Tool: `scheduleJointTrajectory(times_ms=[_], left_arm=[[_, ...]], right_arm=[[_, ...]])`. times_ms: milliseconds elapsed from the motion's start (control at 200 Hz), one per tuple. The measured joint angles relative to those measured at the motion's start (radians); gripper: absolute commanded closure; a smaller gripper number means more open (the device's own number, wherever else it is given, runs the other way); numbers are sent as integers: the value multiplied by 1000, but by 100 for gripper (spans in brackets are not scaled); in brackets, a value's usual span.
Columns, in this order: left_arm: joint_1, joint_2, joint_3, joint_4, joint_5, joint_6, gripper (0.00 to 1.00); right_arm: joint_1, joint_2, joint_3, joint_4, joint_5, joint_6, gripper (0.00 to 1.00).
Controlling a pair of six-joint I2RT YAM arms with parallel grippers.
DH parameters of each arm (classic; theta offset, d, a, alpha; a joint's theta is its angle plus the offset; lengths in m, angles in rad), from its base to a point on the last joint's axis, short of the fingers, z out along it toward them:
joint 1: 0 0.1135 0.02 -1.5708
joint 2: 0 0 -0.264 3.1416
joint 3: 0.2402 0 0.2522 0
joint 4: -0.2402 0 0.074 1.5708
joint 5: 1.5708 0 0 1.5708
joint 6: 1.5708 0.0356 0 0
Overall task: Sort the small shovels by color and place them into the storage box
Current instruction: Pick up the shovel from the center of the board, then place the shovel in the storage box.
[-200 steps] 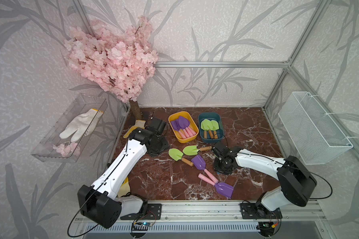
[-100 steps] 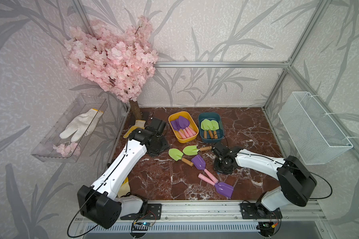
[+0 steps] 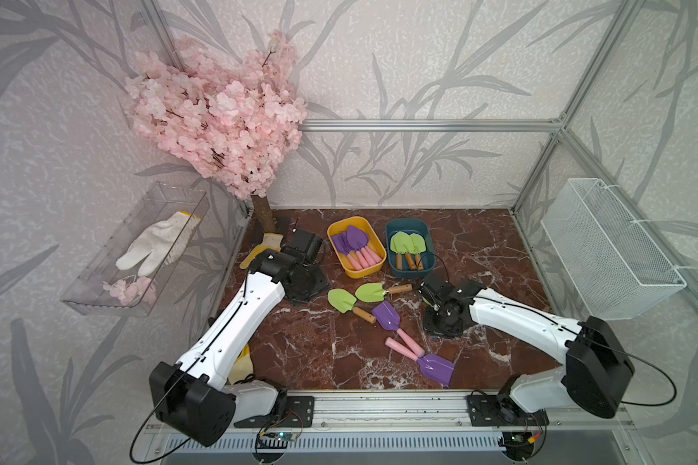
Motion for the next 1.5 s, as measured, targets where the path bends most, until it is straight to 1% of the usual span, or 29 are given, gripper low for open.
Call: scheduleJointTrajectory(times_ms=[330, 480, 620, 750, 965, 1160, 1500], left_arm=[[0, -1, 0, 0, 8, -4, 41], [0, -2, 0, 0, 11, -4, 41], [0, -9, 0, 0, 11, -4, 41], [0, -18, 0, -2, 11, -4, 41], [0, -21, 0, -7, 10, -5, 41], [0, -21, 1, -15, 10, -5, 41], [0, -24, 2, -37, 6, -6, 41]], right_arm=[[-22, -67, 150, -251, 19, -169, 82], [-42, -69, 246, -334, 23, -250, 83], [-91, -37, 365, -399, 6, -335, 83], [-139, 55, 505, -444, -22, -407, 83], [-221, 270, 746, -509, -95, -508, 83], [-254, 438, 921, -540, -142, -535, 83], [-299, 698, 1152, -549, -169, -538, 83]])
